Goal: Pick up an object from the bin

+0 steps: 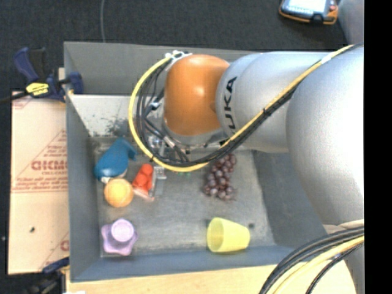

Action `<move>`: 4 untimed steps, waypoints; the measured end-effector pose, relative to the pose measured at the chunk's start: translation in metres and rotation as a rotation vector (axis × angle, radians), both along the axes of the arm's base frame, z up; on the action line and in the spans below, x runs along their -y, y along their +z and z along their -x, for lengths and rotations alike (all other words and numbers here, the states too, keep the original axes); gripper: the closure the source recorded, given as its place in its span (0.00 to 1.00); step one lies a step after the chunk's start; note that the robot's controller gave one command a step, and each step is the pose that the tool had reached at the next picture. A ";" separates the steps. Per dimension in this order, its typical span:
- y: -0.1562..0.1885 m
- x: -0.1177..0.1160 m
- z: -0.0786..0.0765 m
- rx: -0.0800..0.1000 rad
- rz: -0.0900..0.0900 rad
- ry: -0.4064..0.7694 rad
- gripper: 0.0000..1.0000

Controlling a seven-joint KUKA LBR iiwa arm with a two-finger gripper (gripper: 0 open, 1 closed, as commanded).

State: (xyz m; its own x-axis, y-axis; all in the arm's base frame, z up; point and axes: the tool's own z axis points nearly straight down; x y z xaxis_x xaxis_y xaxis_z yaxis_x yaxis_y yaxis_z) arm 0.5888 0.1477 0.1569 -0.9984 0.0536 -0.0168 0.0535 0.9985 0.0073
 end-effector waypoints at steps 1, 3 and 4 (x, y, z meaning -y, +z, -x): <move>-0.058 0.023 -0.021 -0.022 0.009 0.103 0.00; -0.085 0.013 -0.026 -0.011 0.006 0.262 1.00; -0.085 0.013 -0.026 -0.011 0.006 0.261 1.00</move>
Offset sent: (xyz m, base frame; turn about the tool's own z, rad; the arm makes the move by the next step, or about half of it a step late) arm 0.0103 -0.0207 -0.0869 0.0123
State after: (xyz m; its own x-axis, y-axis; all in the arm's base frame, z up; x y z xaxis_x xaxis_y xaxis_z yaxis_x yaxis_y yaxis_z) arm 0.6149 0.1346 0.0721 -0.9785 -0.2064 -0.0056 -0.2064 0.9785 0.0020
